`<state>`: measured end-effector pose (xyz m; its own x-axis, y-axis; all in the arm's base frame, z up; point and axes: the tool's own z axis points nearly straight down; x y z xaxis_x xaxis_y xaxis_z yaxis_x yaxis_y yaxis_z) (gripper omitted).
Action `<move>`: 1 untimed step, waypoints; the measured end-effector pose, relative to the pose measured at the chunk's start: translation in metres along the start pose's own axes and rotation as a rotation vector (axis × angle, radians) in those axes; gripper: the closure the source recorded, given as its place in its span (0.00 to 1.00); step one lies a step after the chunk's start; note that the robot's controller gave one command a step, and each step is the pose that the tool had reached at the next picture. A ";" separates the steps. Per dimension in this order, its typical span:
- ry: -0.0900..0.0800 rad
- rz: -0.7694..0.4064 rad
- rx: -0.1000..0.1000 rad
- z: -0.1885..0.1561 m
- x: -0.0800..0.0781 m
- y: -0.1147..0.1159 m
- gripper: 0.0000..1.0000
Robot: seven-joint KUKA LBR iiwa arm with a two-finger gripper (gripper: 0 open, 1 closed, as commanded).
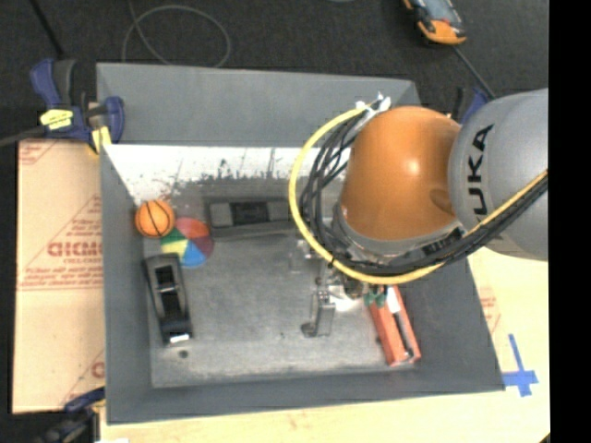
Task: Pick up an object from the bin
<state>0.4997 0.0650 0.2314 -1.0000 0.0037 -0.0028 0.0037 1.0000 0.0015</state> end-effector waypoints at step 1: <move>0.000 0.000 0.000 0.000 0.000 0.000 0.00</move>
Offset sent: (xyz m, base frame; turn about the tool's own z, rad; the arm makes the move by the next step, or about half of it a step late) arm -0.0206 -0.0511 -0.0516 -0.0151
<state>0.4997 0.0650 0.2314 -1.0000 0.0039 -0.0028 0.0039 1.0000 0.0015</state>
